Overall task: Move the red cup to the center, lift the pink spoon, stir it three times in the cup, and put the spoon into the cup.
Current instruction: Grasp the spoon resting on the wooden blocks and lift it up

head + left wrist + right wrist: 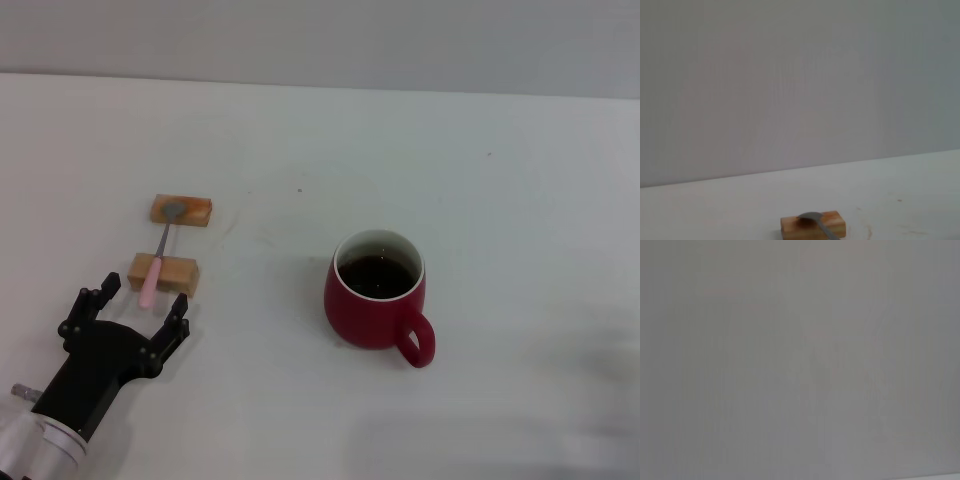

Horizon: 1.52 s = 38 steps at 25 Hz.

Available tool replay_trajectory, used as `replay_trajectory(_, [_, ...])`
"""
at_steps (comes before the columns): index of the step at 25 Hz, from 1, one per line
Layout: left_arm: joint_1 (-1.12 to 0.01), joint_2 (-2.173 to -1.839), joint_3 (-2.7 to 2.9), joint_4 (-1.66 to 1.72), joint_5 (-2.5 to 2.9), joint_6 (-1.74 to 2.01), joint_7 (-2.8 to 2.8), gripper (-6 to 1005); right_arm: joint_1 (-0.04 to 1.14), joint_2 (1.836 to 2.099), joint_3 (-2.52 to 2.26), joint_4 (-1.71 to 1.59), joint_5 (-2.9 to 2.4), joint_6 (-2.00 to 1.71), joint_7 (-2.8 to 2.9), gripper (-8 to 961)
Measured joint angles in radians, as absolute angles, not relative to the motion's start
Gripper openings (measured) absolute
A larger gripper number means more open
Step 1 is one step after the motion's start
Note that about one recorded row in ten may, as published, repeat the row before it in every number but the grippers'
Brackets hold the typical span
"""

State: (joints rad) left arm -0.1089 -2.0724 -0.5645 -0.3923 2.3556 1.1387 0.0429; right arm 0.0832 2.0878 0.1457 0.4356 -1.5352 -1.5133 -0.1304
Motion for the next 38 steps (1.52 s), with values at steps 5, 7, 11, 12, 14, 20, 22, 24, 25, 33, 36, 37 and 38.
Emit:
replay_trajectory(5, [-0.111,-2.072,-0.556,-0.393,2.358,1.138,0.043,862,0.08,2.088,0.146,0.437,-1.535,-1.518,-0.13,-1])
replay_trajectory(7, [-0.112,-2.072,-0.555,-0.394,2.36,1.138,0.043,862,0.079,2.087,0.146,0.439,-1.535,-1.525,-0.13,-1])
replay_trajectory(11, [-0.116,-2.072,-0.555,-0.396,2.357,1.137,0.043,862,0.076,2.087,0.146,0.44,-1.535,-1.537,-0.13,-1])
replay_trajectory(12, [-0.117,-2.072,-0.556,-0.397,2.356,1.137,0.043,862,0.075,2.087,0.145,0.44,-1.535,-1.54,-0.13,-1])
replay_trajectory(14, [-0.119,-2.072,-0.557,-0.396,2.355,1.137,0.043,862,0.073,2.087,0.144,0.44,-1.535,-1.544,-0.13,-1])
replay_trajectory(20, [-0.12,-2.072,-0.559,-0.396,2.355,1.135,0.043,862,0.068,2.088,0.143,0.44,-1.537,-1.546,-0.13,-1])
replay_trajectory(22, [-0.119,-2.072,-0.558,-0.399,2.355,1.135,0.043,861,0.067,2.088,0.143,0.44,-1.537,-1.546,-0.13,-1])
replay_trajectory(24, [-0.117,-2.072,-0.556,-0.401,2.355,1.135,0.042,861,0.066,2.088,0.143,0.44,-1.537,-1.546,-0.13,0])
replay_trajectory(25, [-0.116,-2.073,-0.556,-0.401,2.355,1.134,0.041,861,0.065,2.088,0.142,0.44,-1.537,-1.546,-0.13,0])
replay_trajectory(33, [-0.113,-2.074,-0.557,-0.402,2.355,1.121,0.033,861,0.062,2.087,0.135,0.44,-1.537,-1.547,-0.13,-1])
replay_trajectory(36, [-0.112,-2.074,-0.558,-0.402,2.355,1.121,0.033,861,0.061,2.086,0.135,0.44,-1.537,-1.547,-0.13,-1])
replay_trajectory(37, [-0.112,-2.074,-0.558,-0.402,2.355,1.121,0.033,861,0.06,2.086,0.135,0.44,-1.537,-1.548,-0.13,0])
replay_trajectory(38, [-0.112,-2.074,-0.558,-0.402,2.355,1.121,0.033,861,0.06,2.086,0.135,0.44,-1.537,-1.548,-0.13,0])
